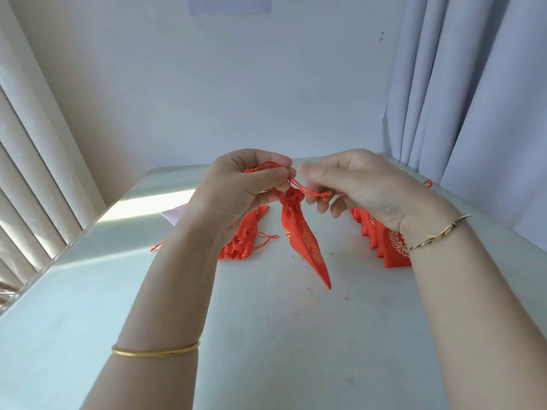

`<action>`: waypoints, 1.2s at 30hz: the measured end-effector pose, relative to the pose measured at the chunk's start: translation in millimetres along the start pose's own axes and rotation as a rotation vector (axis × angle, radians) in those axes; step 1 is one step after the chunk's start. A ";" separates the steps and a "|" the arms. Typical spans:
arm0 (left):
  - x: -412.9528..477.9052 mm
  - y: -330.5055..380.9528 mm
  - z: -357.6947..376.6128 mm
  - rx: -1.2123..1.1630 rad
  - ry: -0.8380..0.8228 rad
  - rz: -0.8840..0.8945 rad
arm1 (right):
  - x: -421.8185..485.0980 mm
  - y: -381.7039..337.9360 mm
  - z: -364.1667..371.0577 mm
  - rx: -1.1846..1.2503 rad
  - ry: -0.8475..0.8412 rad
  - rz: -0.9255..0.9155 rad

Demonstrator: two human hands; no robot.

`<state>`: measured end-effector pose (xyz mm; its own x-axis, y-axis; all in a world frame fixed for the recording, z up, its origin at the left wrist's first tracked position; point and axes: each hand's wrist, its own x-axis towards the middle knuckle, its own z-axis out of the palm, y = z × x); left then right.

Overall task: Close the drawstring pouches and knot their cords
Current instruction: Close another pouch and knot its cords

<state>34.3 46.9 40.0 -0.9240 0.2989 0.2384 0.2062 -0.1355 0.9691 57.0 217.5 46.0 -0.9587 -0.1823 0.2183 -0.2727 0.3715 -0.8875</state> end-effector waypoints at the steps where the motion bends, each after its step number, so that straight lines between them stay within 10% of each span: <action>1: -0.5 0.9 -0.4 0.018 -0.024 0.003 | 2.7 2.0 -0.6 0.039 0.075 -0.012; 18: 3.7 -11.9 7.9 0.667 0.152 0.497 | 18.6 19.0 19.4 0.440 -0.111 0.085; 36: 13.2 -22.9 -16.3 0.551 0.229 0.199 | 20.5 28.0 11.8 0.455 0.211 0.207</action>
<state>12.2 38.5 19.9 -0.8838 0.1002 0.4570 0.4606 0.3576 0.8124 30.7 213.4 20.9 -0.9968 0.0569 0.0554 -0.0588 -0.0602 -0.9965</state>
